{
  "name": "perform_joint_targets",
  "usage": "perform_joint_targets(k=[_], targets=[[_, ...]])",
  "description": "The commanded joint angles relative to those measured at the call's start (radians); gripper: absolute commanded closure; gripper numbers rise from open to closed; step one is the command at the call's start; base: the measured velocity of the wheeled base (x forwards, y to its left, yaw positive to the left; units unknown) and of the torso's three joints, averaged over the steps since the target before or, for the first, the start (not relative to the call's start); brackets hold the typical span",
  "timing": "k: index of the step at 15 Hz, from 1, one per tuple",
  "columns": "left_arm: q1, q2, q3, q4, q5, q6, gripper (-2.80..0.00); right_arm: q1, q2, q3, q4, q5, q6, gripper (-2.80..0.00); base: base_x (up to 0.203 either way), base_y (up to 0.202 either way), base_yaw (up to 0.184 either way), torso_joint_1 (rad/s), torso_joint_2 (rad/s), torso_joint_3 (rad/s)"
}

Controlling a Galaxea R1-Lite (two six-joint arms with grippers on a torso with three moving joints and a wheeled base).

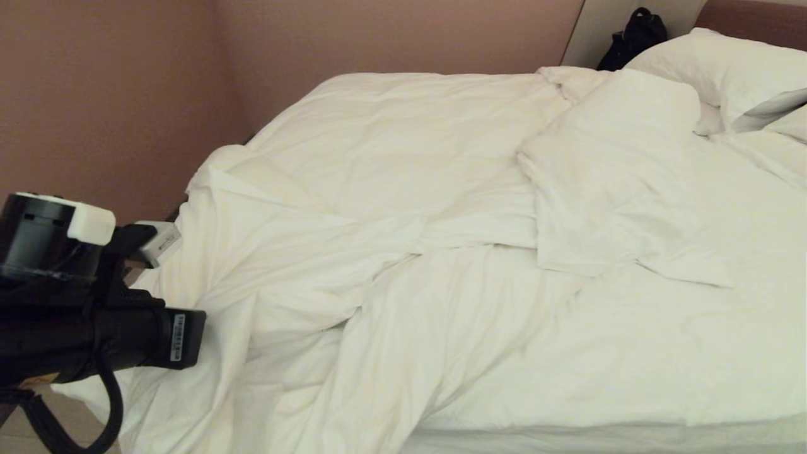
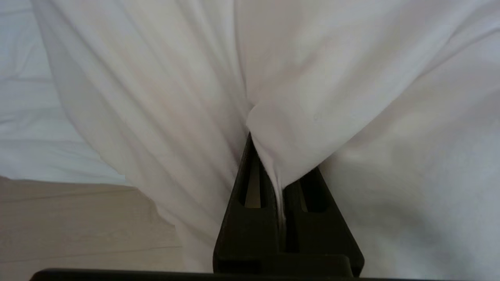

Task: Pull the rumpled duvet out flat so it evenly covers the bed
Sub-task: Flatten the corners of the folded blanket

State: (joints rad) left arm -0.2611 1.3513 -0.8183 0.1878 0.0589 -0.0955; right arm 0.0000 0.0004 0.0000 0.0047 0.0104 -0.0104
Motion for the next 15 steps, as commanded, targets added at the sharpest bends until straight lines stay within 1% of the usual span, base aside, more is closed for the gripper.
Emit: perform_joint_targets(k=[1, 8, 9, 12, 15], targets=[[0.000, 0.008, 0.001, -0.002, 0.002, -0.002, 0.00, 0.000, 0.000, 0.000, 0.000, 0.000, 0.000, 0.00, 0.000, 0.000, 0.000, 0.000, 0.00, 0.000], [0.002, 0.049, 0.011, -0.048, -0.001, -0.001, 0.00, 0.000, 0.000, 0.000, 0.000, 0.000, 0.000, 0.00, 0.000, 0.000, 0.000, 0.000, 0.00, 0.000], [0.002, 0.049, 0.011, -0.048, -0.001, -0.001, -2.80, 0.000, 0.000, 0.000, 0.000, 0.000, 0.000, 0.00, 0.000, 0.000, 0.000, 0.000, 0.00, 0.000], [0.003, 0.063, 0.004, -0.050, 0.002, -0.009, -2.80, 0.000, 0.000, 0.000, 0.000, 0.000, 0.000, 0.00, 0.000, 0.000, 0.000, 0.000, 0.00, 0.000], [0.003, 0.036, -0.014, -0.050, 0.007, -0.006, -2.80, 0.000, 0.000, 0.000, 0.000, 0.000, 0.000, 0.00, 0.000, 0.000, 0.000, 0.000, 0.00, 0.000]])
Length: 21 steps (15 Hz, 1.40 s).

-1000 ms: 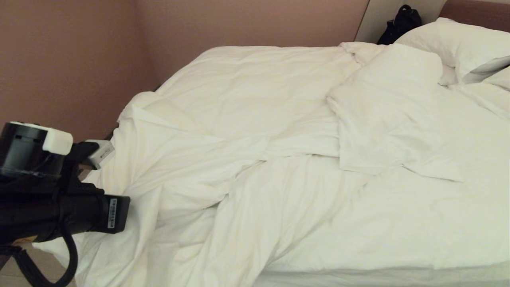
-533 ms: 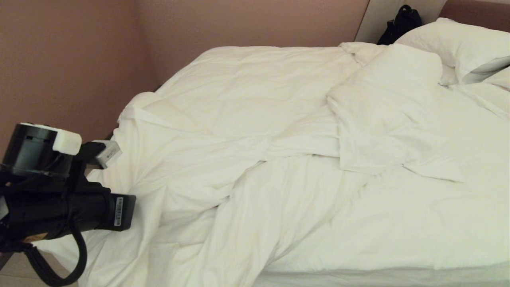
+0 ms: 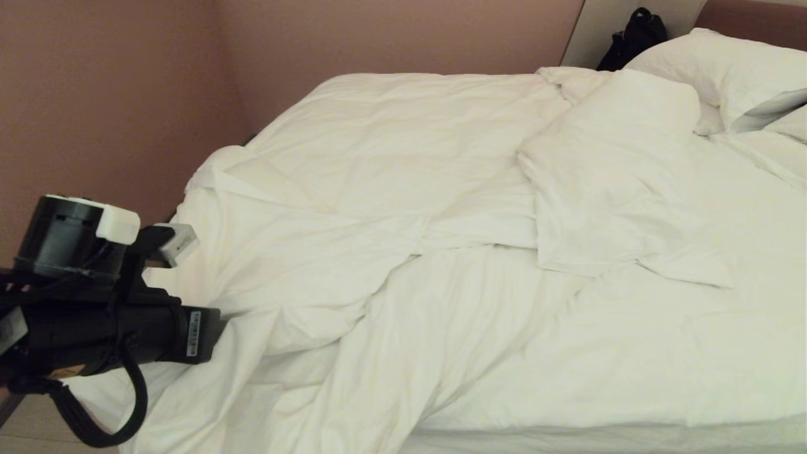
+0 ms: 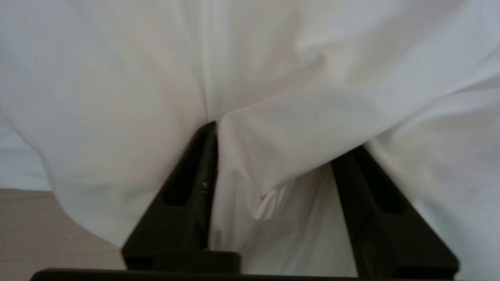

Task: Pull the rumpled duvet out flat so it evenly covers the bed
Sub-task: Flatten the corners of the folded blanket

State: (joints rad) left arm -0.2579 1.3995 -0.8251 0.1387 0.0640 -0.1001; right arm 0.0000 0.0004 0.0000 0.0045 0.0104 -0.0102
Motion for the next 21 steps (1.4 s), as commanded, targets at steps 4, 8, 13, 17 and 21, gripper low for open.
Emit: perform_joint_targets(k=[4, 8, 13, 17, 21], targets=[[-0.001, -0.092, -0.054, 0.001, 0.033, 0.004, -2.80, 0.000, 0.000, 0.000, 0.000, 0.000, -0.001, 0.00, 0.000, 0.000, 0.000, 0.000, 0.00, 0.000], [-0.001, -0.271, -0.144, 0.032, 0.040, 0.030, -2.80, 0.000, 0.000, 0.000, 0.000, 0.000, -0.001, 0.00, 0.000, 0.000, 0.000, 0.000, 0.00, 0.000], [-0.003, -0.303, -0.149, 0.060, 0.027, 0.053, 0.00, 0.000, 0.000, 0.000, 0.000, 0.000, -0.001, 0.00, 0.000, 0.000, 0.000, 0.000, 0.00, 0.000], [-0.014, -0.280, -0.129, 0.030, 0.025, 0.056, 0.00, 0.000, 0.000, 0.000, 0.000, 0.000, -0.001, 0.00, 0.000, 0.000, 0.000, 0.000, 0.00, 0.000], [-0.018, -0.240, -0.092, 0.030, -0.038, 0.056, 0.00, 0.000, 0.000, 0.000, 0.000, 0.000, -0.001, 0.00, 0.000, 0.000, 0.000, 0.000, 0.00, 0.000]])
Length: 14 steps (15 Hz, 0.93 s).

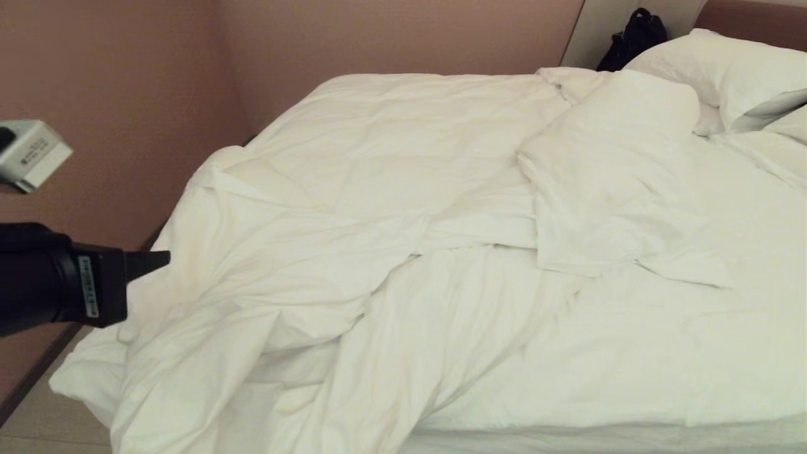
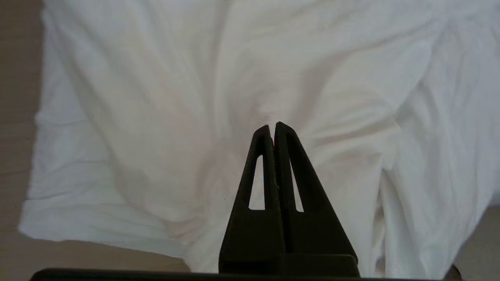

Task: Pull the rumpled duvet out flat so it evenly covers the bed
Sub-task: Flatten the corners of the folded blanket

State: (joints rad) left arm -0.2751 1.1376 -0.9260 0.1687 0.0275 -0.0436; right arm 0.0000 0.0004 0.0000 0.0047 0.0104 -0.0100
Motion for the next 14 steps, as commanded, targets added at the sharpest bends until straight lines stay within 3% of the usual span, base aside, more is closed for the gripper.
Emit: perform_joint_targets(k=[1, 6, 14], targets=[[-0.001, 0.022, 0.009, 0.000, -0.001, -0.001, 0.00, 0.000, 0.000, 0.000, 0.000, 0.000, -0.001, 0.00, 0.000, 0.000, 0.000, 0.000, 0.00, 0.000], [0.001, 0.041, 0.046, -0.014, -0.003, -0.001, 0.00, 0.000, 0.000, 0.000, 0.000, 0.000, -0.001, 0.00, -0.097, 0.000, 0.000, 0.002, 0.00, 0.004], [-0.001, 0.087, 0.072, -0.098, -0.003, 0.014, 0.00, 0.000, 0.000, 0.000, 0.000, 0.000, -0.001, 0.00, 0.000, 0.000, 0.000, 0.000, 0.00, 0.000]])
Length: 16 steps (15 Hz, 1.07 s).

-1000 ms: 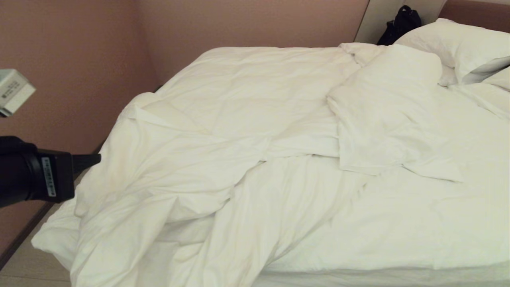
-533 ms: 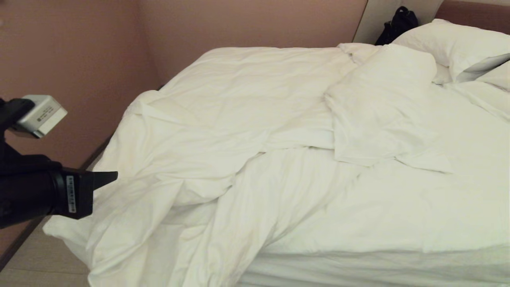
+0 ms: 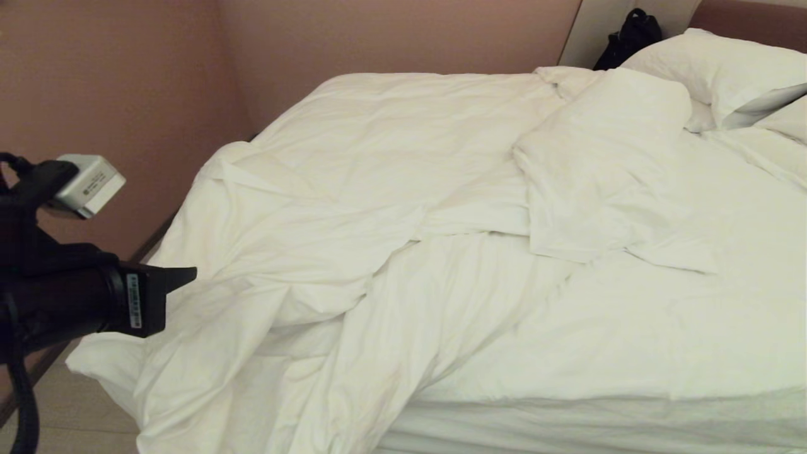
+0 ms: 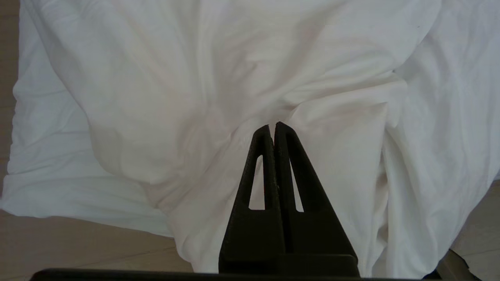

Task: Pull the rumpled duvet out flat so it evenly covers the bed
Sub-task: Flatten the corners of the folded blanket

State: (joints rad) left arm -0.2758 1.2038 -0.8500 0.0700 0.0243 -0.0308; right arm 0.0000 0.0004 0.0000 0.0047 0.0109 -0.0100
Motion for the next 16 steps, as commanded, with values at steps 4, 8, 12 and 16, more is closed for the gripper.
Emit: perform_joint_targets(k=[4, 8, 12, 16], targets=[[-0.001, 0.144, -0.066, -0.020, -0.012, 0.059, 0.00, 0.000, 0.000, 0.000, 0.000, 0.000, -0.001, 0.00, 0.000, 0.000, 0.000, 0.000, 0.00, 0.000], [-0.006, 0.289, -0.213, -0.027, -0.029, 0.090, 0.00, 0.000, 0.000, 0.000, 0.000, 0.000, -0.001, 0.00, 0.000, 0.000, 0.000, 0.000, 0.00, 0.000], [-0.066, 0.531, -0.463, -0.016, -0.031, 0.159, 0.00, 0.000, 0.000, 0.000, 0.000, 0.000, -0.001, 0.00, 0.000, 0.000, 0.000, 0.000, 0.00, 0.000], [-0.115, 0.691, -0.621, -0.009, -0.026, 0.228, 0.00, 0.000, 0.000, 0.000, 0.000, 0.000, -0.001, 0.00, 0.000, 0.000, 0.000, 0.000, 0.00, 0.000]])
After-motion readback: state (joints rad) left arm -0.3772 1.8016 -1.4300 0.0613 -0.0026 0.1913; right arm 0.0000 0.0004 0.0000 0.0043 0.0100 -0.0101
